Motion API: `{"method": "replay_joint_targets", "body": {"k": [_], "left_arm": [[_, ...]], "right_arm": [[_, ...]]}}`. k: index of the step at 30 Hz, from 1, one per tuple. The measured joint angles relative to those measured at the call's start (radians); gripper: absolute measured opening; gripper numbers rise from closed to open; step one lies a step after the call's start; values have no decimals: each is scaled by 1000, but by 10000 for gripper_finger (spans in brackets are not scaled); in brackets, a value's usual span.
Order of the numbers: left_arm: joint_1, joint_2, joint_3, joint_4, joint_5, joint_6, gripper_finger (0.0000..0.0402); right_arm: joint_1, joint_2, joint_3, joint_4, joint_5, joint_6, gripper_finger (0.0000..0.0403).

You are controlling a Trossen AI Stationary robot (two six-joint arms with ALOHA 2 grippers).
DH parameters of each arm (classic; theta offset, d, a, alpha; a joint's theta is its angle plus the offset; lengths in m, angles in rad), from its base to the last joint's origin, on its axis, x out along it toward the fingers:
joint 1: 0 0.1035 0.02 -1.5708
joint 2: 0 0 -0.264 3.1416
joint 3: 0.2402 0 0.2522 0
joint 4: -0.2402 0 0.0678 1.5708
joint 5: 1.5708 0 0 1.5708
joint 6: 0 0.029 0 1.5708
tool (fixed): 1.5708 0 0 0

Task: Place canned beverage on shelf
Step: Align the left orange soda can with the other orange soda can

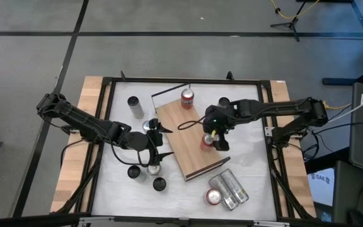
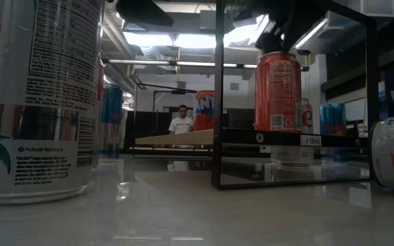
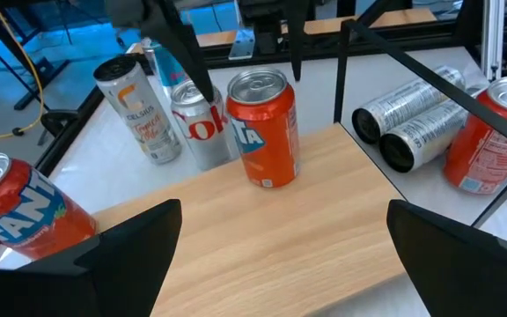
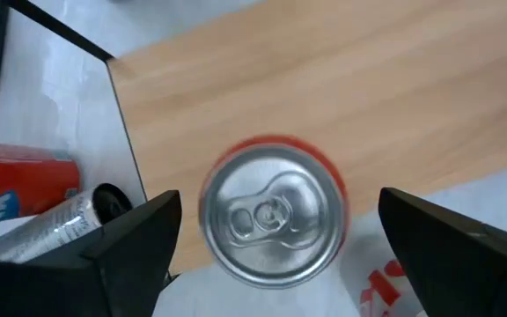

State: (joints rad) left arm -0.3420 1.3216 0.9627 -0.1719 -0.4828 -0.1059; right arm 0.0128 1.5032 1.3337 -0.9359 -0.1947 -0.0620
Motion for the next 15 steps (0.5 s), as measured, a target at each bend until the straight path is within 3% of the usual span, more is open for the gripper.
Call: {"method": "replay_joint_targets", "body": {"k": [9,15], "left_arm": [[0,0,0,0,1,0,396],[0,0,0,0,2,0,396]], "right_arm": [[0,-1,115,-24,2,-126,379],[0,0,120,-37,1,-332,379]]}}
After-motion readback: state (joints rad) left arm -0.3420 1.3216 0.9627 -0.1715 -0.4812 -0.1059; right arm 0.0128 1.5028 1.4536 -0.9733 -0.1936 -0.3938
